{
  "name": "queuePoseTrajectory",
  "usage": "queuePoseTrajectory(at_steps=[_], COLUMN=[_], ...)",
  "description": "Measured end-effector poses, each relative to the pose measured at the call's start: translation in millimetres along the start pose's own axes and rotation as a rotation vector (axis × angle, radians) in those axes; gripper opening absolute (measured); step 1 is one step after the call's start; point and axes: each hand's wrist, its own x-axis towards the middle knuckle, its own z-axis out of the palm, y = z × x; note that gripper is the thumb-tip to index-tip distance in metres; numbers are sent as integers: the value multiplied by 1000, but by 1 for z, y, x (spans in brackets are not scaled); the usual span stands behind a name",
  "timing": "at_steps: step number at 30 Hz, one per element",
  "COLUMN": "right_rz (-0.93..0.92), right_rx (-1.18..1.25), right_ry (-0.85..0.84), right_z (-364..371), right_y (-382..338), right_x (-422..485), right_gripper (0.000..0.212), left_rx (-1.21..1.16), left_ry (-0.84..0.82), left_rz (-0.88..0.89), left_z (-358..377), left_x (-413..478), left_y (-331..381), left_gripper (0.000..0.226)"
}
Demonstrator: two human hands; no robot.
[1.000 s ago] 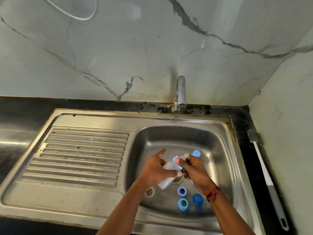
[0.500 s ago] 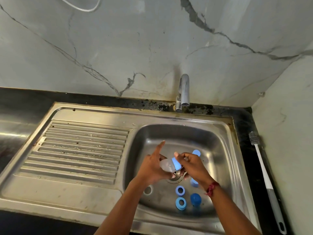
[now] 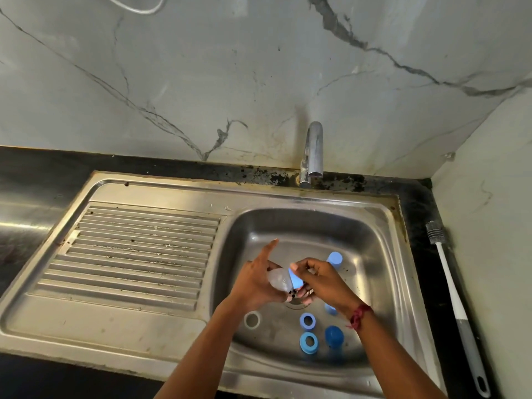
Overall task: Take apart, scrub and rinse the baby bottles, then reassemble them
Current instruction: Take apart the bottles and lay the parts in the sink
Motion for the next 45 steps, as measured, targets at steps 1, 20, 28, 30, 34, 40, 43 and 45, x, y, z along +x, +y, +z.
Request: queuePoseTrajectory(at_steps=[1, 20, 28, 30, 34, 40, 43, 45], right_rz=[-27, -90, 12, 25, 41, 20, 26, 33], right_rx=[11, 134, 159, 155, 118, 60, 10, -1], right_ry=[-13, 94, 198, 213, 240, 280, 279, 275], right_z=[-2, -15, -18, -18, -18, -17, -18, -19], right_y=[3, 15, 29, 32, 39, 48, 51, 53], right_x=[0, 2, 6, 9, 15, 23, 27, 30], right_gripper=[19, 37, 32, 32, 33, 36, 37, 37], left_rx=[1, -36, -139, -114, -65, -12, -13, -5], left_ry=[1, 108, 229, 230, 190, 166, 160, 154], left_rz=[0, -3, -142, -170, -221, -294, -298, -301], left_z=[0, -6, -17, -17, -10, 11, 18, 20], left_x=[0, 6, 49, 63, 85, 105, 111, 114], left_y=[-1, -21, -38, -40, -45, -62, -67, -69], left_gripper=[124, 93, 56, 56, 51, 45, 43, 42])
